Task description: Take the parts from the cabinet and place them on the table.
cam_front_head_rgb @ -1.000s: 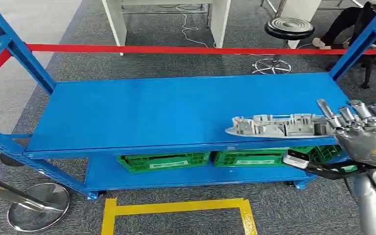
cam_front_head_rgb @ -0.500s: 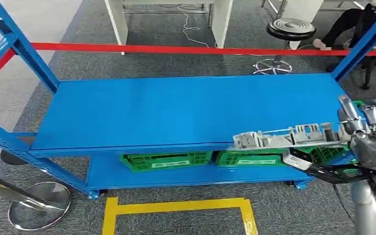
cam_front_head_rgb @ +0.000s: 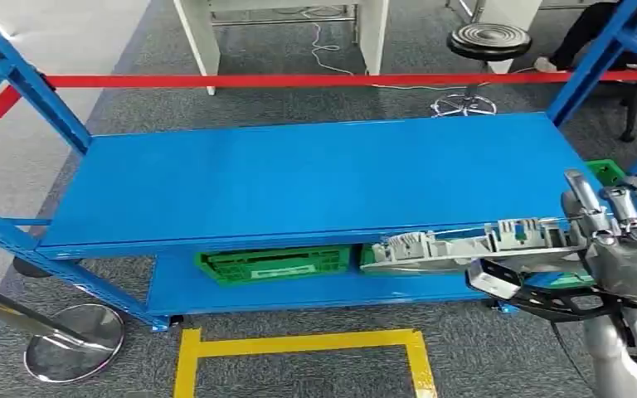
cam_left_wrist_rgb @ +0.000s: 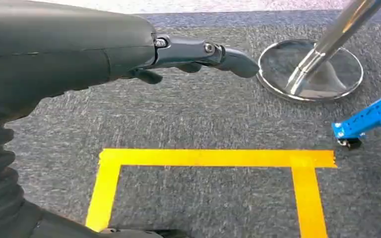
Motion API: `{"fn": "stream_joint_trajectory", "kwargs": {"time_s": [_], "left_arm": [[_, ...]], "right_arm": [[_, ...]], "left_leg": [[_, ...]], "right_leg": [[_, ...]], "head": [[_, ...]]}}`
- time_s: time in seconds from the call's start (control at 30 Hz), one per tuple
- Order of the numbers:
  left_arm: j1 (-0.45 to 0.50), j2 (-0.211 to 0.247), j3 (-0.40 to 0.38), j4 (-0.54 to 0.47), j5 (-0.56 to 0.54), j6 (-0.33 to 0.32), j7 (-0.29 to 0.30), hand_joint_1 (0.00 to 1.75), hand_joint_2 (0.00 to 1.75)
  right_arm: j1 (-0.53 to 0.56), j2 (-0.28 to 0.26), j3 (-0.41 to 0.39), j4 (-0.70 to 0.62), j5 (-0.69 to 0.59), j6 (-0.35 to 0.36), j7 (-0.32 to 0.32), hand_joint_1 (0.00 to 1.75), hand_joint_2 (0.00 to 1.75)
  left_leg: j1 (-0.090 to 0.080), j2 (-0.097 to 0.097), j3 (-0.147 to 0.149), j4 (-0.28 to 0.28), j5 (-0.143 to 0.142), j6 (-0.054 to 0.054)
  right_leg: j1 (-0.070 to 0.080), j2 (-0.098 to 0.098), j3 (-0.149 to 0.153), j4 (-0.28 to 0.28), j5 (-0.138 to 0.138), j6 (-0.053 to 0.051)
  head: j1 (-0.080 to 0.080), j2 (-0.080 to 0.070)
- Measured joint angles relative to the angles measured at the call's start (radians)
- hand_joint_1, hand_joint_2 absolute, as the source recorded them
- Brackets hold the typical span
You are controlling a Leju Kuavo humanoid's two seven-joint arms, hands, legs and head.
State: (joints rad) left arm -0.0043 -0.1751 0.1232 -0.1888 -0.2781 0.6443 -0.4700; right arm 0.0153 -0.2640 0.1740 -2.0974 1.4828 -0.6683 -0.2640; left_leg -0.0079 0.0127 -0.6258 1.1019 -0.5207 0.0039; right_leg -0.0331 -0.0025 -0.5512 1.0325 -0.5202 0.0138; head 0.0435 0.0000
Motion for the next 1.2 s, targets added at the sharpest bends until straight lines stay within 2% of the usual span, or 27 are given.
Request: {"fn": "stream_joint_trajectory", "kwargs": {"time_s": [0.07,0.1,0.13,0.2,0.27,0.3,0.33,0.43,0.47,0.5,0.57,0.6,0.63,0.67,0.7,0.77,0.8,0.83,0.9,0.97,1.0,1.03,1.07,1.1,1.13,1.17,1.2], "left_arm": [[0.000,0.004,0.004,0.000,-0.010,-0.009,0.000,0.00,1.75],[0.001,0.005,0.005,0.000,-0.013,-0.009,0.000,0.00,1.75],[0.001,0.006,0.006,0.000,-0.014,-0.010,0.000,0.00,1.75],[0.001,0.007,0.010,0.000,-0.018,-0.010,0.000,0.00,1.75],[0.001,0.011,0.012,0.000,-0.021,-0.011,0.001,0.00,1.75],[0.000,0.018,0.013,0.000,-0.022,-0.011,0.002,0.00,1.75],[0.000,0.016,0.013,0.000,-0.024,-0.011,0.002,0.00,1.75],[0.001,0.018,0.014,0.000,-0.030,-0.009,0.009,0.00,1.75],[0.000,0.016,0.015,0.000,-0.034,-0.009,0.009,0.00,1.75],[-0.001,0.016,0.016,0.000,-0.035,-0.009,0.009,0.00,1.75],[-0.001,0.015,0.016,0.000,-0.037,-0.009,0.011,0.00,1.75],[0.000,0.014,0.017,0.000,-0.037,-0.009,0.013,0.00,1.75],[0.000,0.015,0.018,0.000,-0.037,-0.010,0.015,0.00,1.75],[0.000,0.015,0.018,0.000,-0.038,-0.009,0.018,0.00,1.75],[0.000,0.013,0.019,0.000,-0.039,-0.009,0.018,0.00,1.75],[-0.001,0.012,0.019,0.000,-0.043,-0.009,0.019,0.00,1.75],[-0.002,0.014,0.019,0.000,-0.044,-0.009,0.021,0.00,1.75],[-0.002,0.013,0.019,0.000,-0.045,-0.009,0.021,0.00,1.75],[-0.001,0.014,0.020,0.000,-0.045,-0.009,0.020,0.00,1.75],[-0.001,0.015,0.019,0.000,-0.068,-0.016,0.006,0.00,1.75],[-0.005,0.014,0.018,0.000,-0.078,-0.019,0.014,0.00,1.75],[-0.013,0.012,0.015,0.000,-0.089,-0.019,0.034,0.00,1.75],[-0.021,0.011,0.011,0.000,-0.098,-0.019,0.047,0.00,1.75],[-0.028,0.011,0.008,0.000,-0.101,-0.019,0.054,0.00,1.75],[-0.034,0.010,0.006,0.000,-0.106,-0.019,0.058,0.00,1.75],[-0.036,0.009,0.003,0.000,-0.106,-0.019,0.058,0.00,1.75],[-0.037,0.008,0.002,0.000,-0.108,-0.020,0.057,0.00,1.75]], "right_arm": [[0.005,0.000,0.004,0.000,0.000,0.000,0.005,1.75,1.75],[0.008,-0.003,0.004,0.002,-0.002,0.000,0.005,1.75,1.75],[0.011,-0.006,0.007,0.003,-0.001,0.000,0.008,1.75,1.75],[0.018,-0.010,0.015,0.003,0.000,0.000,0.040,1.75,1.75],[0.020,-0.025,0.032,0.003,0.000,0.000,0.077,1.75,1.75],[0.020,-0.029,0.037,0.003,0.001,0.000,0.091,1.75,1.75],[0.020,-0.037,0.045,0.003,0.000,0.000,0.112,1.75,1.75],[0.024,-0.054,0.059,0.011,0.000,0.000,0.136,1.75,1.75],[0.026,-0.061,0.061,0.015,0.001,0.000,0.142,1.75,1.75],[0.025,-0.066,0.063,0.019,0.001,0.000,0.145,1.75,1.75],[0.027,-0.073,0.069,0.028,0.001,0.000,0.149,1.75,1.75],[0.033,-0.074,0.072,0.031,0.001,0.000,0.150,1.75,1.75],[0.038,-0.074,0.074,0.035,0.001,0.000,0.152,1.75,1.75],[0.042,-0.074,0.076,0.038,0.001,0.000,0.154,1.75,1.75],[0.043,-0.074,0.079,0.041,0.001,0.000,0.156,1.75,1.75],[0.043,-0.074,0.084,0.043,0.001,0.000,0.159,1.75,1.75],[0.042,-0.075,0.087,0.045,0.001,0.000,0.162,1.75,1.75],[0.043,-0.076,0.089,0.045,0.001,0.000,0.164,1.75,1.75],[0.048,-0.077,0.091,0.048,0.001,0.000,0.166,1.75,1.75],[0.048,-0.077,0.093,0.052,0.000,0.000,0.155,1.75,1.75],[0.041,-0.077,0.095,0.056,-0.001,0.000,0.149,1.75,1.75],[0.028,-0.077,0.096,0.067,-0.002,0.000,0.148,1.75,1.75],[0.015,-0.077,0.100,0.077,-0.002,0.000,0.147,1.75,1.75],[0.009,-0.077,0.102,0.086,-0.002,0.000,0.147,1.75,1.75],[0.007,-0.077,0.103,0.093,-0.002,0.000,0.147,1.75,1.75],[0.005,-0.077,0.105,0.099,-0.002,0.000,0.147,1.75,1.75],[0.005,-0.077,0.106,0.105,-0.002,0.000,0.149,1.75,1.75]], "left_leg": [[0.003,0.000,-0.056,0.157,-0.088,-0.006],[0.003,0.000,-0.073,0.217,-0.111,-0.005],[0.003,0.000,-0.071,0.234,-0.110,-0.003],[0.002,-0.001,-0.017,0.157,-0.056,0.009],[-0.007,-0.005,0.090,-0.026,0.009,0.039],[-0.009,-0.007,0.113,-0.061,-0.013,0.051],[-0.013,-0.007,0.115,-0.079,-0.004,0.043],[-0.016,-0.007,0.109,-0.095,0.012,0.048],[-0.006,0.000,0.110,-0.112,0.028,0.045],[-0.005,-0.001,0.104,-0.120,0.036,0.053],[-0.004,0.000,0.085,-0.118,0.050,0.056],[-0.004,0.000,0.074,-0.116,0.056,0.055],[-0.004,0.001,0.064,-0.114,0.062,0.053],[-0.003,0.001,0.053,-0.110,0.068,0.052],[-0.001,0.002,0.044,-0.106,0.072,0.048],[0.004,0.001,0.027,-0.090,0.077,0.040],[-0.001,0.000,0.018,-0.083,0.079,0.035],[-0.003,0.000,0.011,-0.075,0.083,0.029],[-0.004,0.000,0.005,-0.072,0.096,0.020],[-0.001,-0.001,-0.003,-0.066,0.095,0.010],[0.000,-0.004,-0.012,-0.046,0.064,0.004],[0.001,-0.004,-0.030,0.007,0.012,-0.002],[0.003,-0.005,-0.057,0.087,-0.044,-0.006],[0.004,-0.005,-0.078,0.161,-0.082,-0.008],[0.004,-0.005,-0.088,0.218,-0.095,-0.007],[0.004,-0.005,-0.080,0.226,-0.083,-0.005],[0.004,-0.005,-0.049,0.193,-0.058,0.001]], "right_leg": [[0.006,0.000,-0.017,0.001,0.012,-0.010],[0.009,0.000,-0.025,0.001,0.017,-0.012],[0.012,0.000,-0.032,0.001,0.023,-0.013],[0.020,0.002,-0.041,0.001,0.031,-0.014],[0.023,0.003,-0.044,0.001,0.037,-0.014],[0.027,0.002,-0.046,0.001,0.042,-0.010],[0.021,0.000,-0.049,0.001,0.052,-0.001],[0.020,-0.001,-0.052,-0.006,0.068,0.016],[0.019,0.001,-0.064,0.002,0.048,0.019],[0.020,0.001,-0.079,0.028,0.009,0.024],[0.017,0.001,-0.123,0.166,-0.082,0.033],[0.015,0.001,-0.144,0.236,-0.114,0.038],[0.014,0.001,-0.149,0.273,-0.119,0.042],[0.011,0.001,-0.130,0.263,-0.097,0.045],[0.008,0.000,-0.089,0.210,-0.061,0.049],[0.001,-0.003,0.026,0.034,-0.004,0.059],[0.007,-0.001,0.065,-0.017,-0.040,0.061],[0.009,0.005,0.064,-0.023,-0.030,0.045],[0.009,0.004,0.050,-0.016,-0.028,0.037],[0.004,0.001,0.026,-0.019,-0.020,0.015],[0.004,0.001,0.025,-0.018,-0.015,0.005],[0.005,0.000,0.012,-0.019,-0.009,-0.006],[0.006,0.000,0.010,-0.018,0.000,-0.010],[0.008,0.000,-0.001,-0.018,0.010,-0.011],[0.011,0.000,-0.011,-0.017,0.018,-0.011],[0.013,0.001,-0.020,-0.016,0.025,-0.011],[0.016,0.002,-0.028,-0.016,0.032,-0.011]], "head": [[-0.005,0.000],[-0.004,0.000],[-0.006,0.000],[-0.006,0.000],[-0.007,0.000],[-0.004,0.000],[-0.007,0.000],[-0.005,0.000],[-0.008,0.000],[-0.003,0.000],[0.004,0.000],[0.004,0.000],[0.003,0.000],[0.004,0.000],[0.004,0.000],[0.004,0.000],[0.006,0.000],[0.007,0.000],[0.007,0.000],[0.008,0.000],[0.005,0.000],[0.001,0.000],[-0.003,0.000],[-0.005,0.000],[-0.005,0.000],[-0.006,0.000],[-0.006,0.000]]}}
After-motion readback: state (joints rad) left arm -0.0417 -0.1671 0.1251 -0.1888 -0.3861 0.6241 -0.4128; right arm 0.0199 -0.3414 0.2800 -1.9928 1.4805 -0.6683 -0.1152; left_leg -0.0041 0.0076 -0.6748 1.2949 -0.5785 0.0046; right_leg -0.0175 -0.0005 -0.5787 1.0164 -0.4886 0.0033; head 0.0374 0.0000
